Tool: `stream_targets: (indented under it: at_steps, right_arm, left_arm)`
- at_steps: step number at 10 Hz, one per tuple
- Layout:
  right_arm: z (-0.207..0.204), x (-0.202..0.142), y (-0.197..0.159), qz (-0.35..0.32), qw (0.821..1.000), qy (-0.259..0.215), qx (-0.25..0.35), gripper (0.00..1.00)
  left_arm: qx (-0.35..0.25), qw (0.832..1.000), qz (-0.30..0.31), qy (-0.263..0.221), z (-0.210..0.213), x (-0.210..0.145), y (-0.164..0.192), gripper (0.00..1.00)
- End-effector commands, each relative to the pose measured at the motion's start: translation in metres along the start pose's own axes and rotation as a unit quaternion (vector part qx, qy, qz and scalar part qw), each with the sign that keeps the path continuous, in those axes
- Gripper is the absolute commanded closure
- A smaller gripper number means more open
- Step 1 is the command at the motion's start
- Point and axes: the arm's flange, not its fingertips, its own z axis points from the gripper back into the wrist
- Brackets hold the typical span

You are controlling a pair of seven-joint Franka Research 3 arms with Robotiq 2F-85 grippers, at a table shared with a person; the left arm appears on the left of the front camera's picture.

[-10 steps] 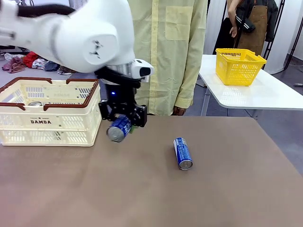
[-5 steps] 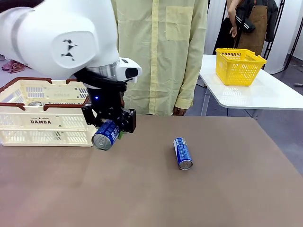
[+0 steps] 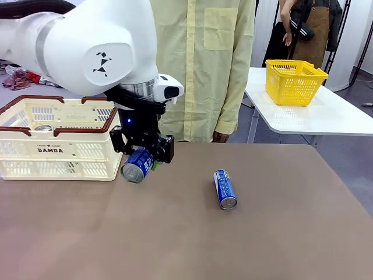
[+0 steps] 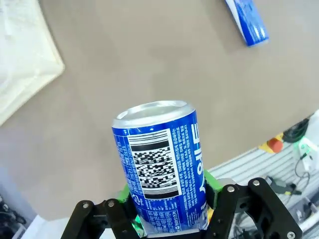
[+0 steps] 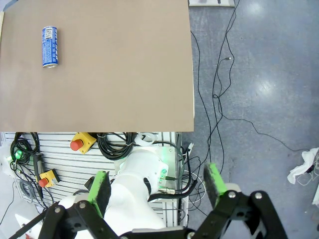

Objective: Place the drinks into the Shopping basket.
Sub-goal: Pick up one drink and place it into the Shopping basket.

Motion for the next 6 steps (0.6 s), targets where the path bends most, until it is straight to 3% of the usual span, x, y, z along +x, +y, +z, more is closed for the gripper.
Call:
stream_targets:
  at_steps: [1, 3, 4, 6]
  right_arm:
    - [0.0, 0.0, 0.002, 0.002, 1.0, -0.002, -0.001, 0.0]
    - [0.0, 0.0, 0.002, 0.002, 1.0, -0.002, -0.001, 0.0]
    - [0.0, 0.0, 0.002, 0.002, 1.0, -0.002, -0.001, 0.0]
    - [0.0, 0.0, 0.002, 0.002, 1.0, -0.002, -0.001, 0.0]
  left_arm:
    - [0.046, 0.991, 0.084, -0.091, 0.038, 0.01, 0.029, 1.0]
    - [0.028, 0.984, 0.138, -0.112, 0.08, 0.048, 0.108, 1.0]
    - [0.005, 0.98, 0.162, -0.118, 0.09, 0.063, 0.148, 1.0]
    - [0.015, 0.966, 0.215, -0.14, 0.092, 0.081, 0.218, 1.0]
